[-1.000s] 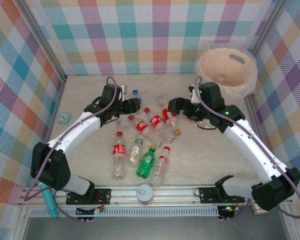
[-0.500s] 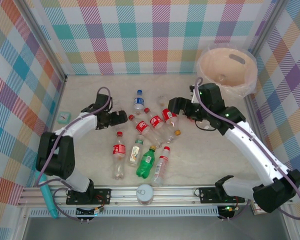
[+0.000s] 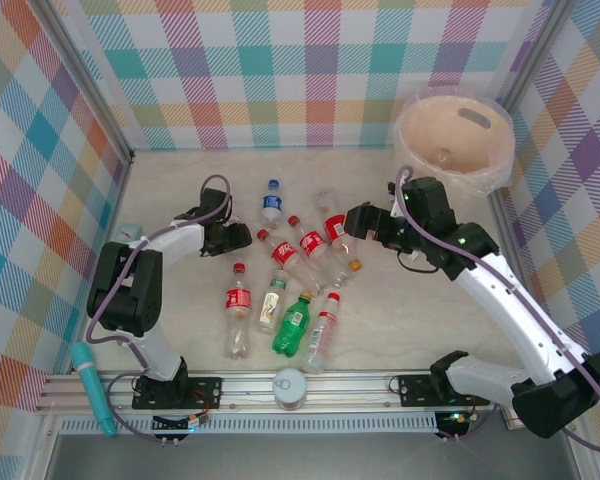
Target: Put the plastic bottles in the bin
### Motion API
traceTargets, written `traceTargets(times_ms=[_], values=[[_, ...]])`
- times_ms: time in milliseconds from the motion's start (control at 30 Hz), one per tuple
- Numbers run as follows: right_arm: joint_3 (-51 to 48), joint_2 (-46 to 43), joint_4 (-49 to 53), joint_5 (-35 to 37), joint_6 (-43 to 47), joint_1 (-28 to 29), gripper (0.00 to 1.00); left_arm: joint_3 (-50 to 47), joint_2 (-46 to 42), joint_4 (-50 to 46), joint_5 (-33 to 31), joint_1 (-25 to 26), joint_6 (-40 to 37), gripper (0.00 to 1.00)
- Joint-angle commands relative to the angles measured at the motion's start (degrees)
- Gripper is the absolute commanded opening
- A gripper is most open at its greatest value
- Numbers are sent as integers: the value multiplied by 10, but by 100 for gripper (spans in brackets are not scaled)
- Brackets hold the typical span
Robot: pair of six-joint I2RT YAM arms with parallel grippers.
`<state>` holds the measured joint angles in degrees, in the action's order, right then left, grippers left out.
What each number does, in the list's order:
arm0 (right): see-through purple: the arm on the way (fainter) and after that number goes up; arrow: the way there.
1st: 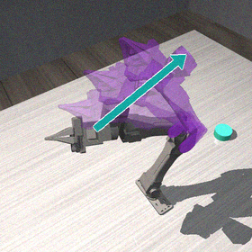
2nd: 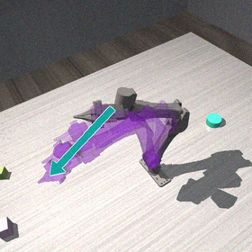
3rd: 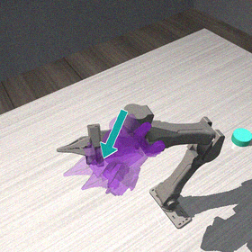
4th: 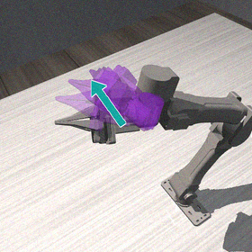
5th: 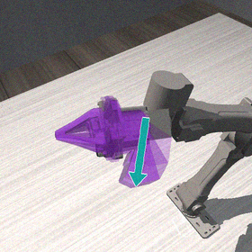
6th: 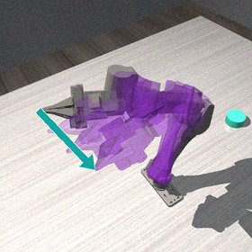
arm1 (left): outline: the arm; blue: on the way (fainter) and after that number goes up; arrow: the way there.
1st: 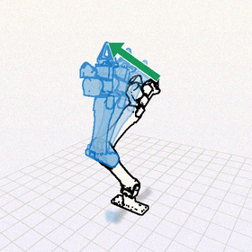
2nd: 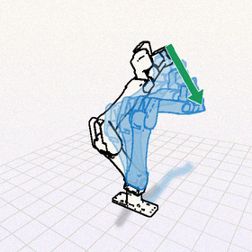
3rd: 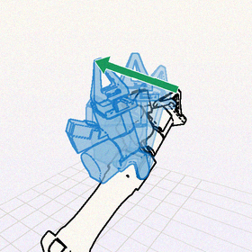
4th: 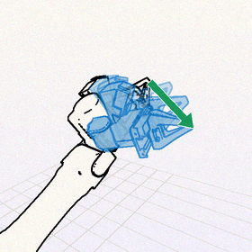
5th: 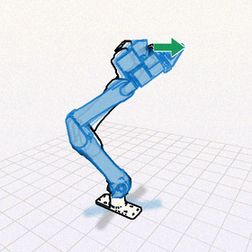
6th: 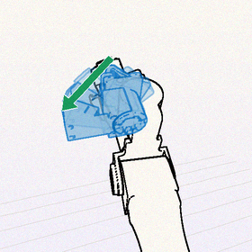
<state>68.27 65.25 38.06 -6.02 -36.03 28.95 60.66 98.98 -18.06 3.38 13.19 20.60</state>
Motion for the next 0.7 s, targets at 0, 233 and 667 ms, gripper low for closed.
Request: traceTargets(times_ms=[0, 233, 667], values=[[26, 33, -65, -34, -19, 7, 94, 36, -39, -12, 6, 8, -28, 61], [110, 151, -155, -62, -17, 31, 96, 30, -116, 54, 110, 73, 7, 62], [181, 259, -177, -211, -34, -10, 99, 16, -171, 170, 375, 132, 15, 60]])
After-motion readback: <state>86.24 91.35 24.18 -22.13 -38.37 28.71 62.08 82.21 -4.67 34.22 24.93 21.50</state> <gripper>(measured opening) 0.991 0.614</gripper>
